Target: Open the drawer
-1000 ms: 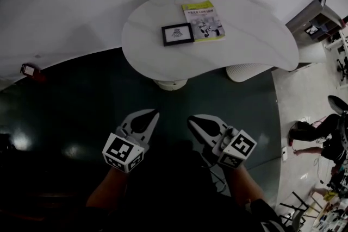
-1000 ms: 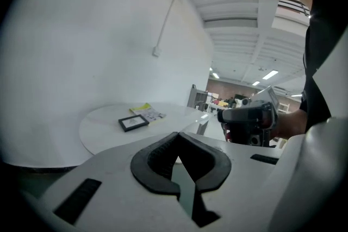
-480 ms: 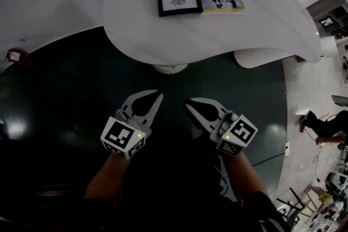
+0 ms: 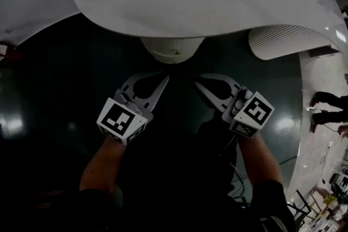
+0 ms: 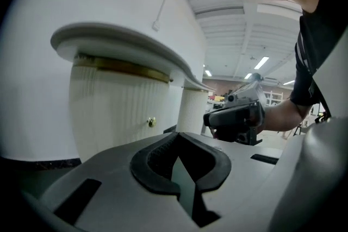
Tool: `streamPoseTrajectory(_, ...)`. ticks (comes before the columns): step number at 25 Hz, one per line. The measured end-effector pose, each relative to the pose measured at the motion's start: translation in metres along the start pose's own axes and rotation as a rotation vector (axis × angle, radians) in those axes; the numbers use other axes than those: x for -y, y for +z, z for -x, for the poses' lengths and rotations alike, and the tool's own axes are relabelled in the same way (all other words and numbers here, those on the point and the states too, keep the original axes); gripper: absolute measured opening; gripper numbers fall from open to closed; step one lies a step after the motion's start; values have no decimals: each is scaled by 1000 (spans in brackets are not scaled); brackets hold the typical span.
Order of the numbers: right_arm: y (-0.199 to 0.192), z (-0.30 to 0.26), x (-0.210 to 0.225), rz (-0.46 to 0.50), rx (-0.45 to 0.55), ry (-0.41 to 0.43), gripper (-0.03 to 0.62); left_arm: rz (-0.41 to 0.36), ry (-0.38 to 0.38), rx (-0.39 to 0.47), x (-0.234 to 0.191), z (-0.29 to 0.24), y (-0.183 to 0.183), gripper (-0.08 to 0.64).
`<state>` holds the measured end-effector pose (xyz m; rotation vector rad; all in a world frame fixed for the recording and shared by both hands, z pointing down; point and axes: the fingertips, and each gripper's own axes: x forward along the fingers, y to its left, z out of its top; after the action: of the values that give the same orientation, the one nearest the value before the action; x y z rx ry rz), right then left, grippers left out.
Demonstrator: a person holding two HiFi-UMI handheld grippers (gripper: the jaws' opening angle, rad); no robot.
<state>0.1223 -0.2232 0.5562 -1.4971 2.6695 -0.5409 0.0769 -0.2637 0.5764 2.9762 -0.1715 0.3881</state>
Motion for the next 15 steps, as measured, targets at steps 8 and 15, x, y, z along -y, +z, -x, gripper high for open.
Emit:
streamPoseTrajectory(8, -99, -49, 55, 90, -20, -10, 18, -18, -51, 12, -36, -42, -112, 11)
streamPoseTrajectory(15, -154, -76, 112, 118, -45, -87, 18, -47, -35, 15, -60, -60, -132, 12)
